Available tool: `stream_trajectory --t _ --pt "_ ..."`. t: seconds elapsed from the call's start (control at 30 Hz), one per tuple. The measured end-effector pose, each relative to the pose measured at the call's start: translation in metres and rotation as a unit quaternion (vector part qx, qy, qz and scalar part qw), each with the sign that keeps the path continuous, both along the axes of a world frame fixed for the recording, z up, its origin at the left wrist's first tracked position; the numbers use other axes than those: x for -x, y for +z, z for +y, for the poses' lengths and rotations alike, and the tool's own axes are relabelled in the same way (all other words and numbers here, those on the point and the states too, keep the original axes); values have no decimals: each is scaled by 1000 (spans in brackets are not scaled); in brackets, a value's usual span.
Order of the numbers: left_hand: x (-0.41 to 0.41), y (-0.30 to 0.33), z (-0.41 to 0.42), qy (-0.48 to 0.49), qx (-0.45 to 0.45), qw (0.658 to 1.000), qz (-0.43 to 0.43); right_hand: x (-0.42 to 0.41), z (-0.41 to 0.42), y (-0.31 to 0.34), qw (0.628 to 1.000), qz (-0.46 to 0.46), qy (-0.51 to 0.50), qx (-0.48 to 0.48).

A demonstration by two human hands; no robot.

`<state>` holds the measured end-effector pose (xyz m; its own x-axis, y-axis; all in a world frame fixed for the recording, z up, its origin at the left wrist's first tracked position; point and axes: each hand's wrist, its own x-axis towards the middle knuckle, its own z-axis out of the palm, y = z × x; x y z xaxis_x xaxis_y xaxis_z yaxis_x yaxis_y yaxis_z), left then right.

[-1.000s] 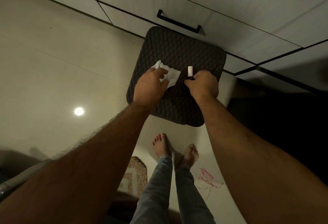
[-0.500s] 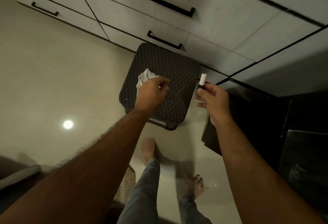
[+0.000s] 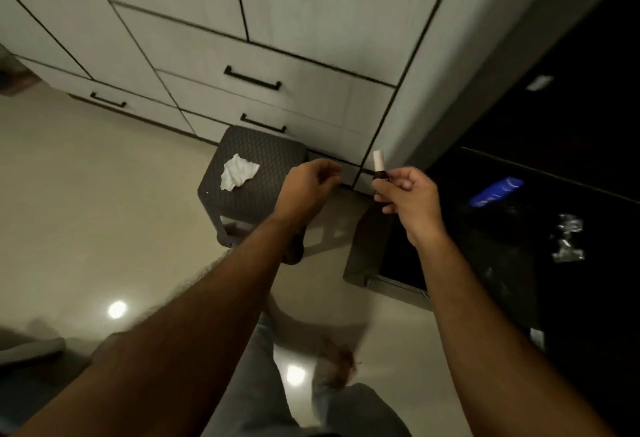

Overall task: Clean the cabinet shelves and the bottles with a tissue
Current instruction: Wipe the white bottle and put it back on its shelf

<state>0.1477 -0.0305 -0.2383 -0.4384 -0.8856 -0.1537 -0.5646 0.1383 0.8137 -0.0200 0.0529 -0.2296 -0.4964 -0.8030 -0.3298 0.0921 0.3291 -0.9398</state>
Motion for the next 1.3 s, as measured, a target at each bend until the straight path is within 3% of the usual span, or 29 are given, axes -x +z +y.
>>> stream_trajectory --t 0.3,0.7,1.0,1.3 --pt "87 97 75 -101 52 993 43 60 96 99 992 9 -112 54" --pt "153 119 103 -244 84 965 47 90 139 123 966 -4 -244 90" --pt "200 124 107 -262 109 958 52 135 146 119 961 -21 -259 91" --pt "261 116 112 -232 121 965 18 208 137 110 975 -47 -198 93"
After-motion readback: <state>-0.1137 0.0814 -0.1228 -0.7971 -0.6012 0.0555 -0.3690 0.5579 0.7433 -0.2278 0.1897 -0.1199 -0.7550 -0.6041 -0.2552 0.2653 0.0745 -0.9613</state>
